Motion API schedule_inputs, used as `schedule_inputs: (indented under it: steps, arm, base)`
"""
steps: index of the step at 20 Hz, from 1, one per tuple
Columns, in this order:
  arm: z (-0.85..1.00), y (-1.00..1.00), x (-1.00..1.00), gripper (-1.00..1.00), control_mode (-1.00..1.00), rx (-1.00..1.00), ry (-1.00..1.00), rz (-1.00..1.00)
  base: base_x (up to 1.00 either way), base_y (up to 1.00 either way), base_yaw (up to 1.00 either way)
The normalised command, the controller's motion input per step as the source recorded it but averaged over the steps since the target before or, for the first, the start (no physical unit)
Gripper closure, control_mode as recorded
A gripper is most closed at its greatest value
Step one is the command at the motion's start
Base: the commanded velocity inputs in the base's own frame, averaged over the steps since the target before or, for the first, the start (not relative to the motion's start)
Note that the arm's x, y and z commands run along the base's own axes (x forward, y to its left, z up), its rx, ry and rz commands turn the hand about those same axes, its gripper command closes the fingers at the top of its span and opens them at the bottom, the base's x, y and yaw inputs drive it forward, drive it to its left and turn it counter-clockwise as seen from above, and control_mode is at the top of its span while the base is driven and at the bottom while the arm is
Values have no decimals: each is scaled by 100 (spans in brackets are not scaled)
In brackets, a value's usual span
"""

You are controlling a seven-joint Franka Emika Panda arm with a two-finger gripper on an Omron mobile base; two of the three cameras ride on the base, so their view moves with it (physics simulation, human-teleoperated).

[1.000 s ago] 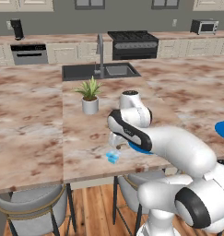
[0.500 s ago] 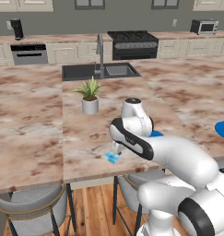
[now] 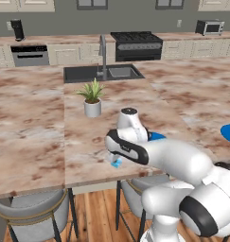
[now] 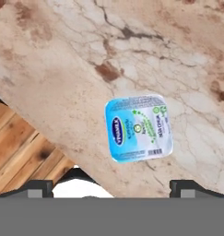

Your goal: Place two yogurt containers on each plate.

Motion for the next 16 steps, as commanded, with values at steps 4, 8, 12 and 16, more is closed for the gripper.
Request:
schedule_inputs:
  steps: [4,8,12,16]
  arm:
    - [-14,1,11,-100,-100,0,-1,0]
    - [-15,0,13,-100,-100,0,-1,0]
    - [-20,0,20,-100,-100,0,0,0]
    - [-21,0,25,-100,-100,0,0,0]
  base:
    - [0,0,0]
    - [0,0,0]
    - [0,0,0]
    - [0,0,0]
